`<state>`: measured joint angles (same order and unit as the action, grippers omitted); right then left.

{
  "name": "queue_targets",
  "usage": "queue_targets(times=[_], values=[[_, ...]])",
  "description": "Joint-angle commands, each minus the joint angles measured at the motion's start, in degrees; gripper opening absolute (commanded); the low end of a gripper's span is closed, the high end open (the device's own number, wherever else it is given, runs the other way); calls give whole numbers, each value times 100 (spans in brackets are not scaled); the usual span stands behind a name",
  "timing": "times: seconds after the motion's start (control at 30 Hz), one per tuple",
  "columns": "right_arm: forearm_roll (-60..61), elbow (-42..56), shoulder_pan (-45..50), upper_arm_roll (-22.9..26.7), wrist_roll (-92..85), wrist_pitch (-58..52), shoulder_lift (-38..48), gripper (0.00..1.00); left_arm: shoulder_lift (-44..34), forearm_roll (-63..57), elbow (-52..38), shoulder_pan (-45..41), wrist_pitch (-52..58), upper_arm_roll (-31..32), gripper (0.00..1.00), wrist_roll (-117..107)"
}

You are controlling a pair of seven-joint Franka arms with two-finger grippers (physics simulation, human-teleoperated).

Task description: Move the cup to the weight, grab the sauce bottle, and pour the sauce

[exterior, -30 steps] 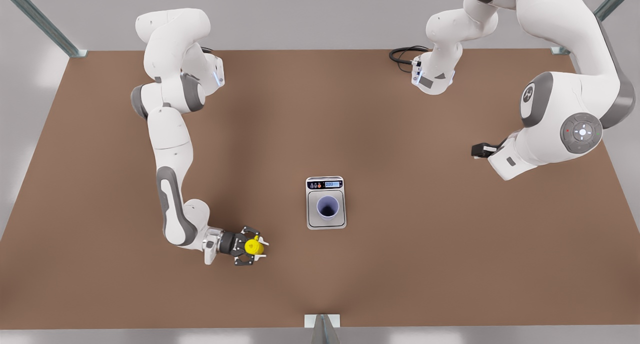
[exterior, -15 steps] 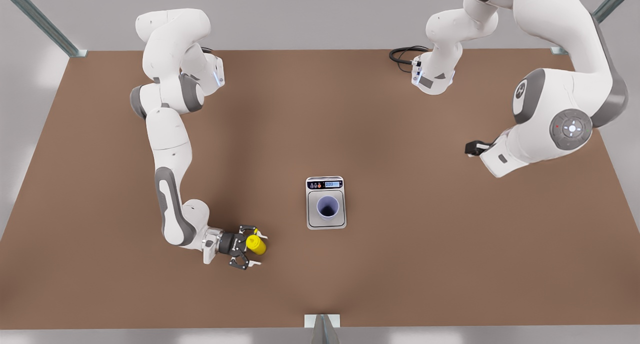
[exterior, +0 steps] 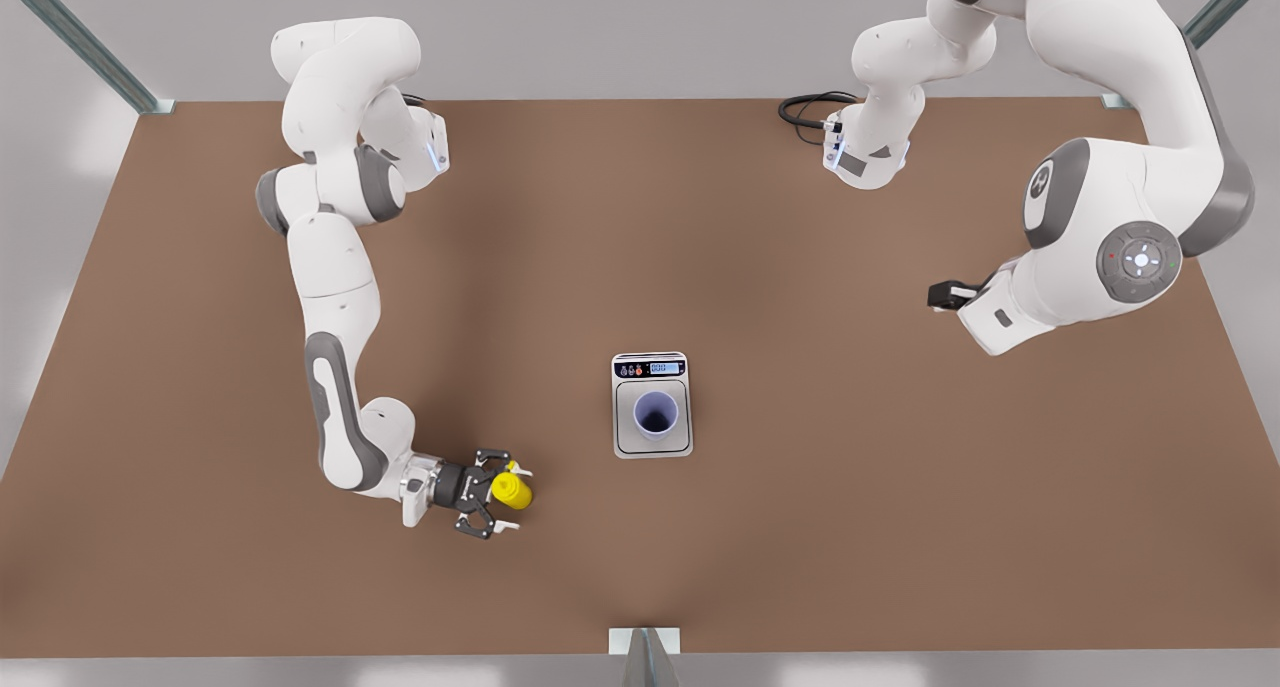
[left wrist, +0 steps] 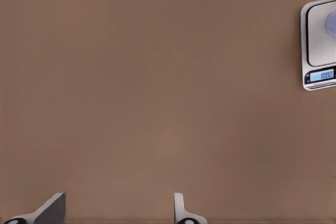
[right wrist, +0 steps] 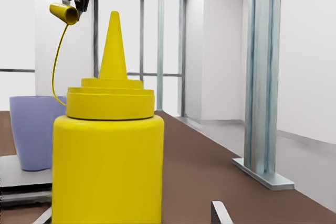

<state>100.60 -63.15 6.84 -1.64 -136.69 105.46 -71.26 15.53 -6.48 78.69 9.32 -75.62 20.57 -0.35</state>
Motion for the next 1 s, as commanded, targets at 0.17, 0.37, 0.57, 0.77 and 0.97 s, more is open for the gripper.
queue_targets(times=[0.17,0.37,0.57,0.77,0.97], values=[[-93,-22,-69,-3,-130,-210,24,100,11,-2,-2,-1,56,-1,100,-97],[-234,-224,-131,6,-174,-385,156,100,20,-20,-2,-10,30,-1,100,-97],[-401,-277,-377,23,-200,-746,156,100,29,-11,-2,-10,39,8,100,-105],[-937,-444,-763,32,-341,-1009,367,100,29,-2,-2,-10,56,8,100,-105],[-5515,-1428,-1001,902,4911,-1071,2212,100,38,6,24,-10,65,8,100,-105]])
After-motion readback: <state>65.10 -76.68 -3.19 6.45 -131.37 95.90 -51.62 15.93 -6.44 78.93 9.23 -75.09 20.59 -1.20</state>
